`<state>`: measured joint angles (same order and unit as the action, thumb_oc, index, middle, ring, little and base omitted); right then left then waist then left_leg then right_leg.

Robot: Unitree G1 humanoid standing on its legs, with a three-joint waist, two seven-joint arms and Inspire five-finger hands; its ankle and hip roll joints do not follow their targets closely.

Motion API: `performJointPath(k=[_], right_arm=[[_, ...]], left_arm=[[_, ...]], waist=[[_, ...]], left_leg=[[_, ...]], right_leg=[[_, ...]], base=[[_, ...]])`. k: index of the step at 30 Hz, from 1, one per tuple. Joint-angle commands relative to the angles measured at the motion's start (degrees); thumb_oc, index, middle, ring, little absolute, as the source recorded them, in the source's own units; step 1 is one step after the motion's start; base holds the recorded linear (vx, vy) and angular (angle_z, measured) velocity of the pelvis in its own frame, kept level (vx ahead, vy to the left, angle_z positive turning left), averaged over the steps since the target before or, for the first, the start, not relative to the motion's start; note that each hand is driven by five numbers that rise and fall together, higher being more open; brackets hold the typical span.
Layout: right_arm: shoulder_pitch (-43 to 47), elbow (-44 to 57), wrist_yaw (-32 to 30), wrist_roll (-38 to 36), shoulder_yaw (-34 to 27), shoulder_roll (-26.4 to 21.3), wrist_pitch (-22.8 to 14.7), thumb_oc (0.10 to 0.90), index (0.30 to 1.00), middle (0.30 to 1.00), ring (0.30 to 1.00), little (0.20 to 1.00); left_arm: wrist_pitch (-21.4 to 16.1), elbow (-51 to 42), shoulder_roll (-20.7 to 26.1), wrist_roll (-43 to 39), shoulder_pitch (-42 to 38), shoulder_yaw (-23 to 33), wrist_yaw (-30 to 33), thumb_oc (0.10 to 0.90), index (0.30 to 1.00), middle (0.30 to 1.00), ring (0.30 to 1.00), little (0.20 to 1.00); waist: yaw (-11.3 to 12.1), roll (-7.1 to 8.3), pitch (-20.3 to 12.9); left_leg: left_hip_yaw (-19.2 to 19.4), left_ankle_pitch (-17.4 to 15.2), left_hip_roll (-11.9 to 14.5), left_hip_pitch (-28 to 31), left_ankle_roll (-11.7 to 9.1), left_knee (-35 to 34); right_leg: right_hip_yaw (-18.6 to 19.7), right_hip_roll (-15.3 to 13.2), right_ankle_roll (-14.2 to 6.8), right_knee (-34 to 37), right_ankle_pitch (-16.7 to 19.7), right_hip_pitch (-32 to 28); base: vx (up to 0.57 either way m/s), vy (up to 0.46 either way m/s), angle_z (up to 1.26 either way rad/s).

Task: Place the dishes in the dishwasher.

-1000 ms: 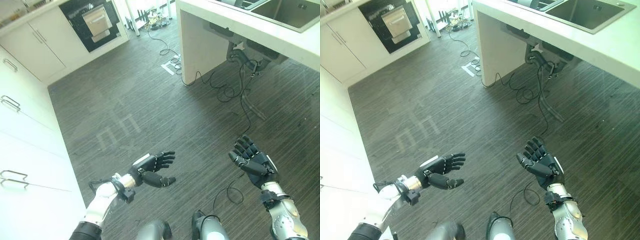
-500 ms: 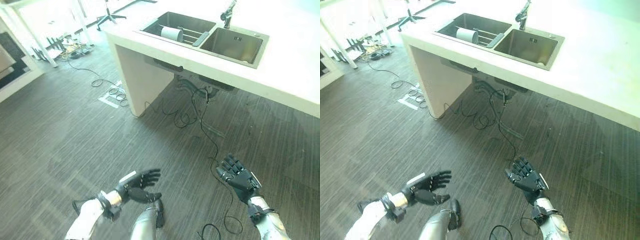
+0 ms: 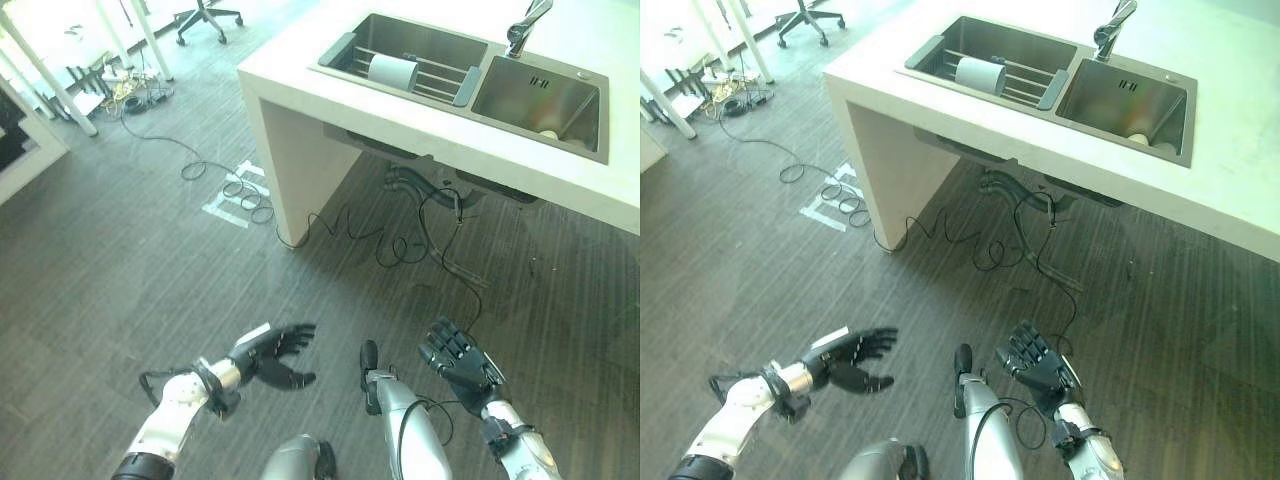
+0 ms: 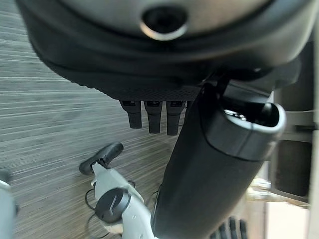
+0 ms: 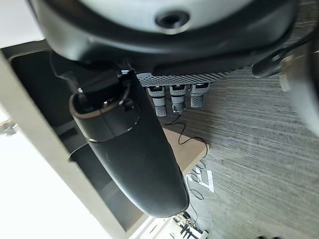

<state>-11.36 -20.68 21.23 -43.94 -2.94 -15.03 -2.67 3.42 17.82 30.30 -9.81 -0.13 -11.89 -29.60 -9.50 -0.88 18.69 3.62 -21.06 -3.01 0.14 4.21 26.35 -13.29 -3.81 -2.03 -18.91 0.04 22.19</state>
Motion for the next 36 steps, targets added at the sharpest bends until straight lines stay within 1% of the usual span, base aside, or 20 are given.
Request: performJointPath(k=[1,2,4,6,8,11,13,15,16,20,23,25,27,28,31,32,33,34,35,36], right_arm=[[5.9,5.7,2.0,-2.4,-2.0,-4.1,-4.7,0.8,0.9,0.9,0.9,0.9],[5.9,5.7,2.0,-2.4,-1.9,-4.2,-4.7,0.8,0.9,0.9,0.9,0.9],[5.9,6.1,1.4,-2.1,-2.5,-5.4,-4.1,0.8,0.9,0.9,0.9,0.9],[5.8,5.4,2.9,-2.0,-3.1,-6.5,-4.5,0.8,0.9,0.9,0.9,0.9],[5.6,5.0,4.1,-1.8,-3.8,-6.7,-4.7,0.8,0.9,0.9,0.9,0.9],[6.1,4.6,4.9,-1.4,-4.0,-7.1,-4.3,0.8,0.9,0.9,0.9,0.9],[6.3,4.5,4.3,-1.3,-3.5,-7.4,-4.0,0.8,0.9,0.9,0.9,0.9],[6.7,3.8,4.0,-1.5,-2.3,-7.7,-3.7,0.8,0.9,0.9,0.9,0.9],[6.9,3.1,3.7,-1.3,-1.4,-7.6,-3.5,0.8,0.9,0.9,0.9,0.9],[6.9,1.1,2.9,-0.1,-0.1,-7.1,-2.5,0.8,0.9,0.9,0.9,0.9],[8.0,-6.5,0.6,0.3,1.2,-7.3,-0.2,0.8,0.9,0.9,0.9,0.9],[9.2,-16.3,1.0,1.5,2.9,-6.9,-0.1,0.8,0.9,0.9,0.9,0.9],[9.4,-20.0,0.8,2.9,3.5,-6.4,1.0,0.8,0.9,0.9,0.9,0.9],[10.1,-25.5,-0.4,6.4,4.5,-5.5,-0.3,0.8,0.9,0.9,0.9,0.9],[12.1,-33.5,-2.7,6.9,4.9,-4.5,-0.8,0.8,0.9,0.9,0.9,0.9],[12.6,-35.7,-3.7,6.0,4.6,-3.9,-0.6,0.8,0.9,0.9,0.9,0.9],[12.5,-36.2,-3.8,4.8,4.3,-3.7,-0.3,0.8,0.9,0.9,0.9,0.9],[12.1,-37.0,-4.2,6.4,3.6,-3.5,-1.0,0.8,0.9,0.9,0.9,0.9],[13.2,-39.3,-4.8,6.6,4.5,-3.7,-1.8,0.8,0.9,0.9,0.9,0.9],[13.8,-40.4,-5.2,7.1,4.5,-3.6,-1.8,0.8,0.9,0.9,0.9,0.9]], left_arm=[[-6.1,-8.4,-0.6,-1.5,-3.7,2.1,-0.5,0.8,0.9,0.9,0.9,0.9],[-6.3,-8.4,-0.7,-1.0,-3.7,2.0,-0.4,0.8,0.9,0.9,0.9,0.9],[-7.0,-8.9,-0.8,-0.6,-3.8,0.9,0.0,0.8,0.9,0.9,0.9,0.9],[-6.9,-10.1,-0.8,-2.0,-3.6,1.2,-0.9,0.8,0.9,0.9,0.9,0.9],[-6.5,-10.8,-0.8,-2.1,-3.3,1.8,-1.6,0.8,0.9,0.9,0.9,0.9],[-6.0,-11.5,-0.6,-3.0,-2.5,2.2,-0.6,0.8,0.9,0.9,0.9,0.9],[-6.3,-11.5,-0.5,-2.9,-1.8,2.2,0.4,0.8,0.9,0.9,0.9,0.9],[-6.5,-11.8,-0.5,-2.8,-0.9,2.4,1.7,0.8,0.9,0.9,0.9,0.9],[-7.1,-12.1,-0.8,-3.3,0.0,3.1,2.2,0.8,0.9,0.9,0.9,0.9],[-6.8,-12.0,-1.0,-8.1,2.1,5.6,1.5,0.8,0.9,0.9,0.9,0.9],[-6.6,-3.4,-1.5,-6.6,1.6,5.1,1.0,0.8,0.9,0.9,0.9,0.9],[-8.1,6.4,-3.4,-3.6,0.3,2.1,2.1,0.8,0.9,0.9,0.9,0.9],[-8.4,12.0,-4.5,-2.4,-0.7,0.4,3.4,0.8,0.9,0.9,0.9,0.9],[-10.3,21.3,-6.7,0.4,-2.7,-0.8,5.5,0.8,0.9,0.9,0.9,0.9],[-10.1,33.2,-9.4,0.5,-5.6,-2.7,7.3,0.8,0.9,0.9,0.9,0.9],[-8.9,37.1,-10.4,1.5,-6.4,-3.0,9.0,0.8,0.9,0.9,0.9,0.9],[-9.0,38.5,-10.8,3.6,-6.5,-3.2,10.5,0.8,0.9,0.9,0.9,0.9],[-7.8,42.1,-10.7,12.8,-6.8,-5.9,18.0,0.8,0.9,0.9,0.9,0.9],[-6.0,46.1,-10.9,12.2,-6.8,-7.2,21.2,0.8,0.9,0.9,0.9,0.9],[-4.3,47.8,-11.5,10.4,-6.5,-7.0,22.4,0.8,0.9,0.9,0.9,0.9]], waist=[[-1.1,-1.28,-5.6],[-1.1,-1.3,-5.8],[-0.5,-0.48,-6.3],[0.2,0.11,-5.6],[0.6,0.21,-5.2],[0.9,-0.41,-5.2],[1.2,-1.33,-5.0],[2.3,-2.25,-4.7],[3.4,-2.66,-4.7],[5.5,-2.88,-4.7],[6.3,-2.95,-5.3],[6.6,-3.16,-5.9],[6.6,-3.2,-6.3],[6.2,-3.3,-6.8],[5.3,-3.67,-7.3],[4.5,-4.02,-7.1],[4.2,-3.78,-6.7],[3.0,-4.21,-5.8],[2.8,-4.62,-4.9],[3.0,-4.64,-4.7]], left_leg=[[3.2,4.2,-2.1,1.4,-1.1,-9.2],[3.4,4.0,-2.3,2.0,-1.3,-9.2],[5.9,10.5,-2.8,5.0,-3.8,-9.2],[7.6,14.8,-1.1,0.3,-5.5,-0.9],[9.0,15.8,0.8,-3.4,-5.6,1.5],[10.5,15.1,2.1,-3.1,-4.7,-5.8],[8.9,14.2,2.6,-4.1,-4.9,-9.2],[4.1,13.8,3.3,-8.6,-6.0,-9.2],[1.0,15.3,3.9,-12.0,-7.0,-9.2],[-1.3,18.2,5.4,-17.3,-7.9,-9.2],[1.7,18.1,7.9,-17.9,-7.9,-9.2],[1.7,16.9,7.7,-16.9,-7.6,-9.2],[1.8,15.6,7.1,-16.1,-6.9,-9.2],[1.6,14.2,6.3,-14.7,-5.6,-9.2],[1.5,12.2,5.8,-12.8,-3.8,-9.2],[2.0,11.2,5.6,-12.1,-2.6,-9.2],[2.2,10.6,5.1,-11.5,-1.9,-9.2],[1.8,9.9,4.4,-11.0,-0.7,-9.2],[2.4,9.3,4.8,-9.7,-0.6,-9.2],[3.0,9.0,5.2,-9.0,-0.9,-9.2]], right_leg=[[-0.1,1.0,-4.1,1.7,-2.8,-7.9],[-0.2,0.9,-3.8,1.7,-3.1,-8.2],[-0.2,-0.3,-2.0,1.7,-5.7,-11.1],[0.0,-1.5,-0.8,1.7,-7.7,-13.9],[-0.1,-2.0,-0.5,1.7,-8.6,-15.2],[0.7,-2.0,-0.9,1.7,-9.8,-16.5],[2.1,-1.0,-1.2,1.7,-10.4,-17.0],[4.8,0.9,-1.4,1.7,-11.5,-17.9],[6.6,1.9,-1.6,1.7,-12.5,-18.7],[8.3,2.8,-1.9,1.7,-14.0,-20.6],[6.6,2.2,-2.1,1.7,-15.2,-22.0],[6.3,1.8,-2.2,1.7,-16.0,-23.6],[6.4,1.7,-2.5,1.7,-16.4,-24.5],[6.1,1.6,-2.7,1.7,-16.1,-25.5],[4.7,1.7,-3.1,1.7,-14.1,-26.6],[4.0,1.6,-4.2,-0.2,-10.4,-26.1],[4.2,1.1,-4.9,-4.8,-9.5,-24.3],[4.4,1.4,-5.7,-16.3,-6.5,-18.1],[2.3,-0.6,-5.6,-20.7,-6.2,-13.6],[0.9,-1.9,-5.4,-17.4,-6.1,-13.1]], base=[[0.22,-0.164,0.0],[0.21,-0.11,0.08],[0.23,-0.131,0.13],[0.13,-0.121,0.29],[0.12,-0.072,0.17],[0.16,0.022,-0.18],[0.2,0.084,-0.28],[0.28,0.076,-0.32],[0.3,0.058,-0.46],[0.31,0.033,-1.03],[0.32,0.116,-0.47],[0.31,0.161,-0.51],[0.3,0.131,-0.9],[0.33,0.139,-0.79],[0.26,0.135,-0.18],[0.17,0.154,-0.21],[0.15,0.19,-0.34],[0.11,0.153,-0.5],[0.15,0.073,-0.39],[0.19,-0.108,-0.73]])
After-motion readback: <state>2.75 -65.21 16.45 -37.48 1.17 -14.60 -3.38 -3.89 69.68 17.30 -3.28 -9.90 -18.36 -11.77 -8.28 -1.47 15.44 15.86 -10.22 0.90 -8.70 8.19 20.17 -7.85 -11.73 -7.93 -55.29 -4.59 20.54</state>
